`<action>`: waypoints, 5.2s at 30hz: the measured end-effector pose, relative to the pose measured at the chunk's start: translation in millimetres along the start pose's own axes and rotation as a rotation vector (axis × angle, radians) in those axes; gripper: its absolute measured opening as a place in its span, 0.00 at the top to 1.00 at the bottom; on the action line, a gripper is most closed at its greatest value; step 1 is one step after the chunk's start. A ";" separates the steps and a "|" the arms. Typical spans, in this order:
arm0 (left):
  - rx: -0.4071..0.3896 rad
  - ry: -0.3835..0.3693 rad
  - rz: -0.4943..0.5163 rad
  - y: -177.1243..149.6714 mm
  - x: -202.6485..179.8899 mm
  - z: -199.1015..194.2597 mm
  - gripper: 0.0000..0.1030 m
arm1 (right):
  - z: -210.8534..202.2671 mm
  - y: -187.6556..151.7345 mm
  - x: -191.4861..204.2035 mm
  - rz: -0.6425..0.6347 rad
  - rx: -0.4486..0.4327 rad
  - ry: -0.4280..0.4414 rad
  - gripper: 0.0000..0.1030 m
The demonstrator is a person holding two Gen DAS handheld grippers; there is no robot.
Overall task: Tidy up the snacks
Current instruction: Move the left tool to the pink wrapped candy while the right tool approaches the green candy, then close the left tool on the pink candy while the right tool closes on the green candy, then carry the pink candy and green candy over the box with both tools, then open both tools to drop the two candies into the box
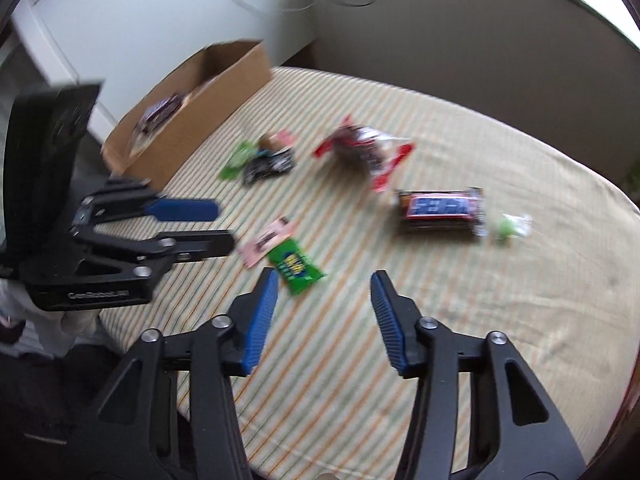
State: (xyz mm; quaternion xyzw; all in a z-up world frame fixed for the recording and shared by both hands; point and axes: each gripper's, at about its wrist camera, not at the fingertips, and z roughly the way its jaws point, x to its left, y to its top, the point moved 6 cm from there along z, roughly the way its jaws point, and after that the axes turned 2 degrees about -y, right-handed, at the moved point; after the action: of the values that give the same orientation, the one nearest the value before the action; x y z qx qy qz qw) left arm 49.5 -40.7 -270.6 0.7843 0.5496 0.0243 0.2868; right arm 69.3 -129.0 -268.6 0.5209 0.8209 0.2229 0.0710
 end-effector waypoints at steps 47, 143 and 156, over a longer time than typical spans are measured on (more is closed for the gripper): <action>0.003 0.071 -0.004 -9.1 29.1 20.6 0.83 | 57.5 18.9 36.6 -0.525 0.051 0.050 0.60; -0.255 0.341 -0.334 56.8 223.3 -119.6 0.82 | 78.5 243.6 158.5 -0.199 -0.100 0.143 0.77; -0.258 0.368 -0.334 55.1 225.4 -124.9 0.65 | 69.2 245.5 156.5 -0.207 -0.136 0.113 0.43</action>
State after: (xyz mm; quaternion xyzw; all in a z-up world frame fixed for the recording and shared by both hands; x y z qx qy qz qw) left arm 141.1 196.9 -202.6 0.6221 0.7065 0.1886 0.2799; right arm 225.7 117.9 -204.1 0.4142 0.8559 0.2986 0.0822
